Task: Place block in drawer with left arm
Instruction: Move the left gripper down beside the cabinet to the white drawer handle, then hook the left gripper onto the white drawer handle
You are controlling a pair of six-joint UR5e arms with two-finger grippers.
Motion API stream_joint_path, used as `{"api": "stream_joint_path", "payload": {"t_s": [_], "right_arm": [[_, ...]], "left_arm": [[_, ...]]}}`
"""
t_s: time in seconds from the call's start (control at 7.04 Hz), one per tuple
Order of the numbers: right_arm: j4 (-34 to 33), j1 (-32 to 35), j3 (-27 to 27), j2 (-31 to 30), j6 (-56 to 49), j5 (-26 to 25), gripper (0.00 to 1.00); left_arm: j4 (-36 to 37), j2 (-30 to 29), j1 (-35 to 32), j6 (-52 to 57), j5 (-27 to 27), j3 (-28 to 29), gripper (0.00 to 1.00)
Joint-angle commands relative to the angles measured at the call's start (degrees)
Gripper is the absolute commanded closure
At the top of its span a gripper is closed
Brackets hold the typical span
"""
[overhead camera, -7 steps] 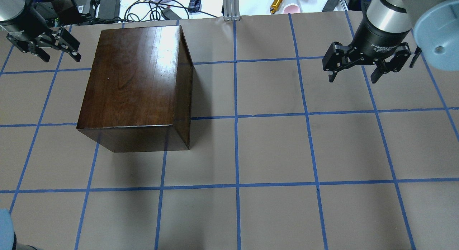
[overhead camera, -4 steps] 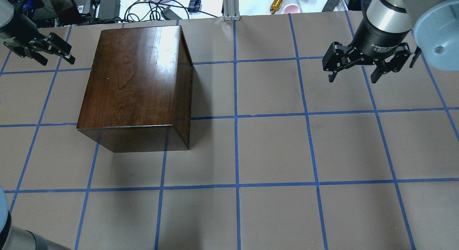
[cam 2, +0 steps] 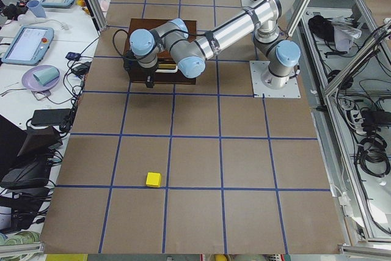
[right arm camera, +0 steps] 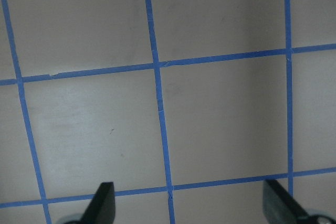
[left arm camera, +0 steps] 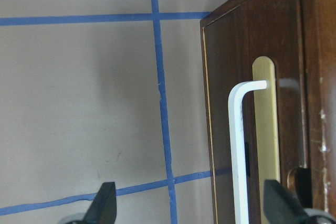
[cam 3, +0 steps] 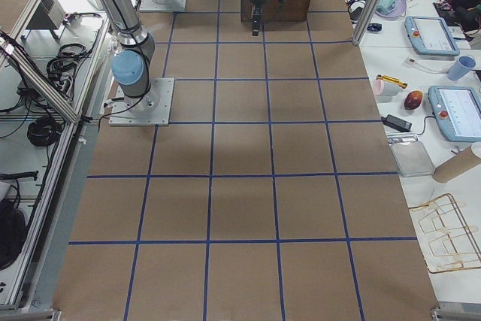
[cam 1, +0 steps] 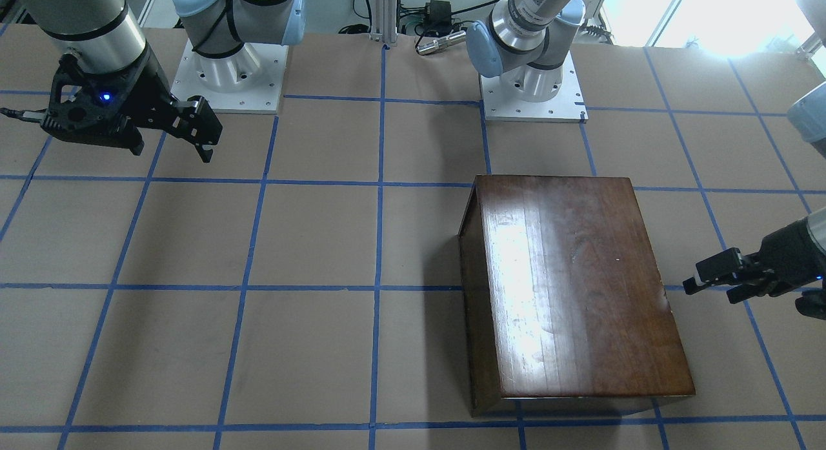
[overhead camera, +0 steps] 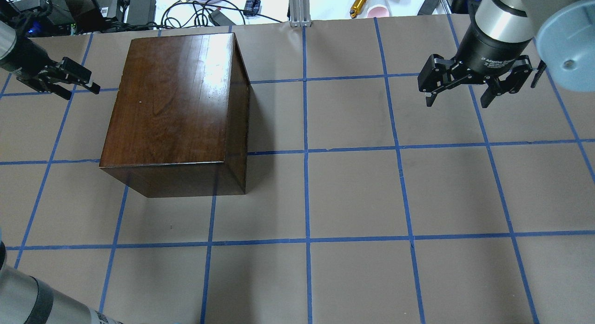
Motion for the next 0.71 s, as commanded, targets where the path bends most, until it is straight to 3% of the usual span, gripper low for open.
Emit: {"api": "stream_joint_path", "payload": {"t_s": [0.0,0.57], "right_arm": [[0.00,0.00,0.00,0.00,0.00,0.00,0.00],[0.00,0.00,0.00,0.00,0.00,0.00,0.00]], "left_arm": [[0.00,-0.97,0.03,-0.39,-2.89,-2.98,0.03],[0.09,-2.01,0.11,-0.57,-3.25,-3.44,0.03]]}}
